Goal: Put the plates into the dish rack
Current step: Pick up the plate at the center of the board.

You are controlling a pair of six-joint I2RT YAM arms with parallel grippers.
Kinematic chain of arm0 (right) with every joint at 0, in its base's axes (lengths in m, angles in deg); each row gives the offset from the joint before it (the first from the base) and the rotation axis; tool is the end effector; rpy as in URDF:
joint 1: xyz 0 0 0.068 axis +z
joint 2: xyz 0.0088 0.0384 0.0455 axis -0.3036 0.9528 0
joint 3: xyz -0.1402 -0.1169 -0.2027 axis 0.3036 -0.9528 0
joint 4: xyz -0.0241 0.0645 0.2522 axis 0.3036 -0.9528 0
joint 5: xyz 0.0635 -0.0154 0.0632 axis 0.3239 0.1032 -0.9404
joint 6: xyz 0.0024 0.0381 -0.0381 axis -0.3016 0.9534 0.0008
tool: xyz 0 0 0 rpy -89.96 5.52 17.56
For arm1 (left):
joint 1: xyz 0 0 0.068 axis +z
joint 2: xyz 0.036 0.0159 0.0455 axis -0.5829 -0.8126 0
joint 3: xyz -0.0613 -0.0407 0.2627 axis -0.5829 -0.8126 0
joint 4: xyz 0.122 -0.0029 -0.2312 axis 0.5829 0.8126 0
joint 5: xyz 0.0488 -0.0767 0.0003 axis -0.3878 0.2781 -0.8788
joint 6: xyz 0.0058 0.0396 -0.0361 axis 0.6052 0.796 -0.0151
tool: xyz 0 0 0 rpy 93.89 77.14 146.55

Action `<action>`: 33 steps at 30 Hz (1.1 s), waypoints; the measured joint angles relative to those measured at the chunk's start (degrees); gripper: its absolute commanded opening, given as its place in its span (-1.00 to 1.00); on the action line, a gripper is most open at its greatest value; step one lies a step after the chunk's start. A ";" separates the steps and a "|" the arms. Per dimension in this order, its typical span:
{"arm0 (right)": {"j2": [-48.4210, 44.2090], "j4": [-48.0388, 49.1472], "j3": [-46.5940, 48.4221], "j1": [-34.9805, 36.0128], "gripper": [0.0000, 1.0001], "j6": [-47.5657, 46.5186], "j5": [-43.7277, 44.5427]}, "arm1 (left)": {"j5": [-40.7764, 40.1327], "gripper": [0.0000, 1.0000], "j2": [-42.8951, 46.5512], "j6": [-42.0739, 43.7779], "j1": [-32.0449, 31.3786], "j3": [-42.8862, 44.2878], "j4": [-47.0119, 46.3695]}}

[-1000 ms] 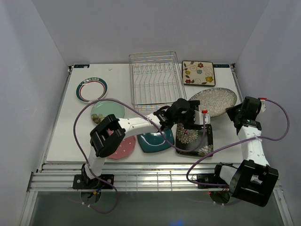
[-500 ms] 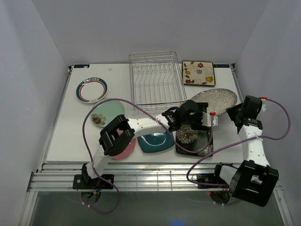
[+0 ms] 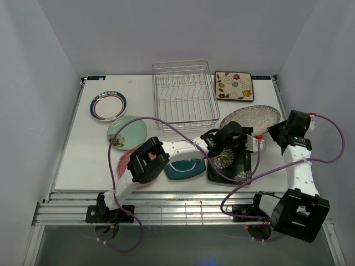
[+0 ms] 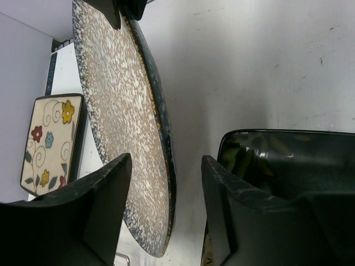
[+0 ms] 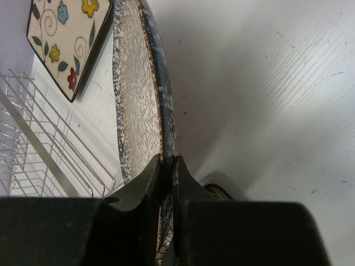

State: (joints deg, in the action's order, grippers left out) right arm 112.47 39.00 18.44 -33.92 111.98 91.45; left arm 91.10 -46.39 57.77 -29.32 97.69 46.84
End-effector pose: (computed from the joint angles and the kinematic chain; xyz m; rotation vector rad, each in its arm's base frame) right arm 0.2289 -0.0678 0.2697 1.1716 1.8591 0.2769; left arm 0.2250 -0.4862 0.2031 1.6303 1.1635 -0.3075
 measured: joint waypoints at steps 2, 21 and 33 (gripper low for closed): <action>0.00 -0.28 0.07 0.00 -0.85 0.00 0.02 | -0.55 0.14 -0.37 -0.11 -0.09 0.68 0.26; -0.02 -2.49 2.40 0.04 -0.84 0.42 1.46 | -3.06 -1.00 -1.49 -1.03 -0.68 3.15 0.13; -0.20 -4.04 5.31 0.04 -0.84 -0.68 1.90 | -4.55 -1.00 -1.62 -1.16 -0.79 3.85 -1.99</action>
State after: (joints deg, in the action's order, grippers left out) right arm 112.28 34.96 23.75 -33.88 111.31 93.36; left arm 86.56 -48.00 56.61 -30.11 101.54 44.85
